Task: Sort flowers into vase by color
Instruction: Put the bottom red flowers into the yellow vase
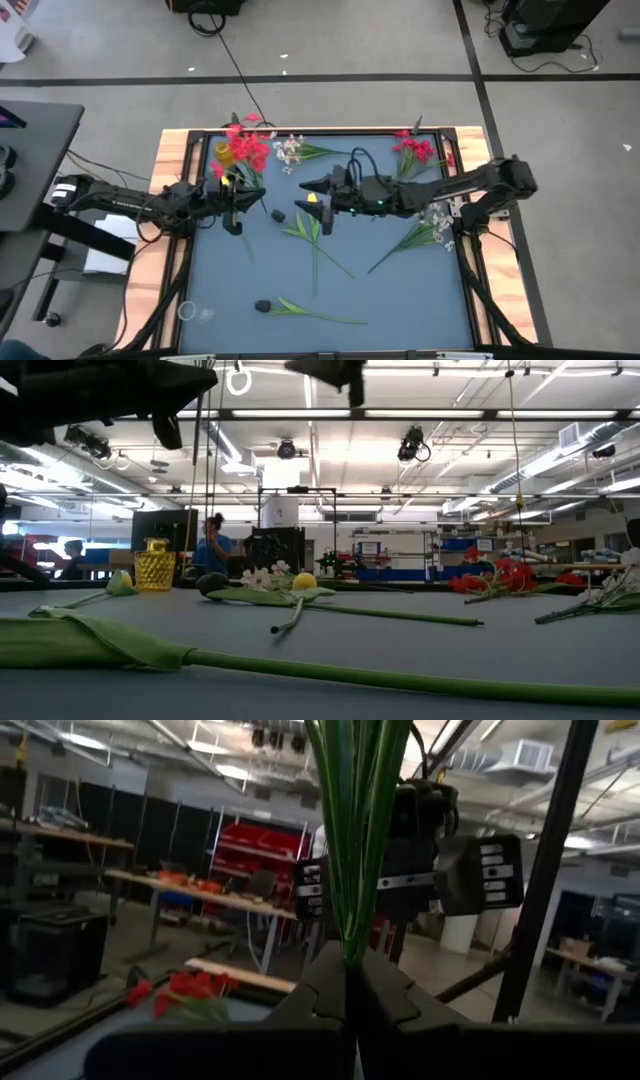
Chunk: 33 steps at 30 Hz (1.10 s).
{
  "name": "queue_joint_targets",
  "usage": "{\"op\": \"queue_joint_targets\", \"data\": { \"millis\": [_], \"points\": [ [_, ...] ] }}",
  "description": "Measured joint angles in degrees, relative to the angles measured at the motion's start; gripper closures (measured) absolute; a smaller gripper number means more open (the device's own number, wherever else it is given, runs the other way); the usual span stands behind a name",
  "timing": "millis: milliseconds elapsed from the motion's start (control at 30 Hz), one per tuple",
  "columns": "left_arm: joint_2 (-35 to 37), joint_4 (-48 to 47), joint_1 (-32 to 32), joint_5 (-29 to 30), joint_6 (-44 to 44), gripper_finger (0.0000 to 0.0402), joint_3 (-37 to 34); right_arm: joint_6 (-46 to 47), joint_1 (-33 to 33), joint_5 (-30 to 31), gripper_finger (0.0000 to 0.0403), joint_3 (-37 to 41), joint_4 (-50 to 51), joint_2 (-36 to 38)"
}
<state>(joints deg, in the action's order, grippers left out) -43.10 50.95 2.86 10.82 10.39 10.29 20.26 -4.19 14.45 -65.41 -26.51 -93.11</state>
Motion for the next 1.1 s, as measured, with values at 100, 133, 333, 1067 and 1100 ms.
{"op": "queue_joint_targets", "data": {
  "millis": [100, 133, 333, 1067, 1100],
  "points": [
    [0.0, -1.4, 0.1, -0.1, -0.9, 0.0394, 0.5, 0.1, 1.8, -2.4, 0.0130, -3.2, -0.7, -3.9],
    [0.0, -1.5, 0.1, -0.2, -1.0, 0.0393, 0.6, -0.1, 2.4, -3.6, 0.0130, -4.7, -0.7, -5.1],
    [0.0, -3.9, 0.1, -0.2, -0.8, 0.0391, 0.6, -1.0, 4.4, -8.9, 0.0136, -15.4, 5.7, -11.4],
    [0.7, -14.6, -3.6, -0.8, 3.2, 0.0342, 0.6, -2.8, 6.7, -7.2, 0.0386, -27.4, 15.8, -20.2],
    [1.0, -15.0, -4.1, -1.0, 3.4, 0.0331, 0.6, -3.9, 6.6, -6.5, 0.0386, -28.1, 17.7, -20.2]
  ]
}}
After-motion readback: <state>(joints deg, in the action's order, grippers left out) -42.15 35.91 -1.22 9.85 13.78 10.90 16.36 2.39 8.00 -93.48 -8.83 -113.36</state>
